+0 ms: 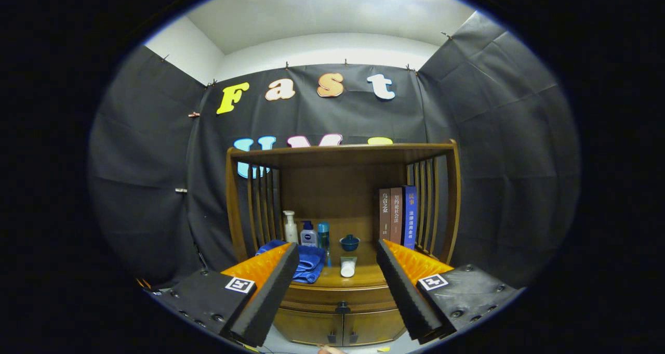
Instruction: Pull open the drawer, take out the items inside it, and place them on the countertop above the cabinet.
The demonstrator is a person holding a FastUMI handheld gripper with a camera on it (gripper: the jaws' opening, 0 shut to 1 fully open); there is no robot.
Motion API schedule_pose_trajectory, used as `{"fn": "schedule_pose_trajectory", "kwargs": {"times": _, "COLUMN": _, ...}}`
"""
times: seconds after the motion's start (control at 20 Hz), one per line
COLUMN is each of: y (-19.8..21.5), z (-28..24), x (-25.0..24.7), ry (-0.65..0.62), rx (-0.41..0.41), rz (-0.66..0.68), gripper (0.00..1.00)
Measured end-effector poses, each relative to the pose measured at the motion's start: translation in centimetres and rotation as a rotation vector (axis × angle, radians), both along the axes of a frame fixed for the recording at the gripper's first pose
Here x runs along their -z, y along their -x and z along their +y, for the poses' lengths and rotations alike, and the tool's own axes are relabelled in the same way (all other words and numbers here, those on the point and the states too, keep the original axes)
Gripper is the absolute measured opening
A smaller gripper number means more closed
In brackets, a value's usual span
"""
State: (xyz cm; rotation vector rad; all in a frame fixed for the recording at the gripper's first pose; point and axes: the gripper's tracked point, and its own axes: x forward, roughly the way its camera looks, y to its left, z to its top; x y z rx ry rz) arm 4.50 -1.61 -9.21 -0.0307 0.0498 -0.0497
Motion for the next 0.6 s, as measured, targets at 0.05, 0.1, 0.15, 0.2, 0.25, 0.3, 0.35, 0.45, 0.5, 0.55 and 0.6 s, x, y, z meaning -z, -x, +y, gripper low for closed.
{"fn": "schedule_pose_trajectory", "kwargs": {"times": 0.05, "y": 0.7, "z": -0.1, "x": -0.4, "ry": -0.002, "rx": 0.002, "rz": -0.005, "gripper": 0.99}}
{"fn": "schedule_pose_trajectory", "kwargs": {"times": 0.1, "y": 1.4, "z": 0.0, "x": -0.8, "ry": -0.004, "rx": 0.002, "rz": -0.009, "gripper": 0.99}}
{"fn": "schedule_pose_trajectory", "kwargs": {"times": 0.15, "y": 1.8, "z": 0.0, "x": -1.1, "ry": -0.004, "rx": 0.000, "rz": -0.013, "gripper": 0.98}}
{"fn": "schedule_pose_trajectory", "kwargs": {"times": 0.2, "y": 2.3, "z": 0.2, "x": -1.3, "ry": -0.004, "rx": -0.006, "rz": -0.009, "gripper": 0.98}}
{"fn": "schedule_pose_trajectory", "kwargs": {"times": 0.25, "y": 2.7, "z": 0.4, "x": -1.4, "ry": -0.002, "rx": -0.016, "rz": 0.001, "gripper": 0.98}}
{"fn": "schedule_pose_trajectory", "kwargs": {"times": 0.3, "y": 3.0, "z": 0.6, "x": -1.3, "ry": 0.001, "rx": -0.025, "rz": 0.010, "gripper": 0.98}}
{"fn": "schedule_pose_trajectory", "kwargs": {"times": 0.35, "y": 3.4, "z": 0.7, "x": -1.4, "ry": 0.005, "rx": -0.030, "rz": 0.016, "gripper": 0.98}}
{"fn": "schedule_pose_trajectory", "kwargs": {"times": 0.45, "y": 4.1, "z": 0.7, "x": -1.9, "ry": 0.009, "rx": -0.031, "rz": 0.017, "gripper": 0.98}}
{"fn": "schedule_pose_trajectory", "kwargs": {"times": 0.5, "y": 4.2, "z": 0.7, "x": -2.0, "ry": 0.006, "rx": -0.029, "rz": 0.012, "gripper": 0.98}}
{"fn": "schedule_pose_trajectory", "kwargs": {"times": 0.55, "y": 4.3, "z": 0.6, "x": -2.1, "ry": 0.004, "rx": -0.028, "rz": 0.011, "gripper": 0.98}}
{"fn": "schedule_pose_trajectory", "kwargs": {"times": 0.6, "y": 4.3, "z": 0.4, "x": -2.0, "ry": 0.001, "rx": -0.027, "rz": 0.011, "gripper": 0.98}}
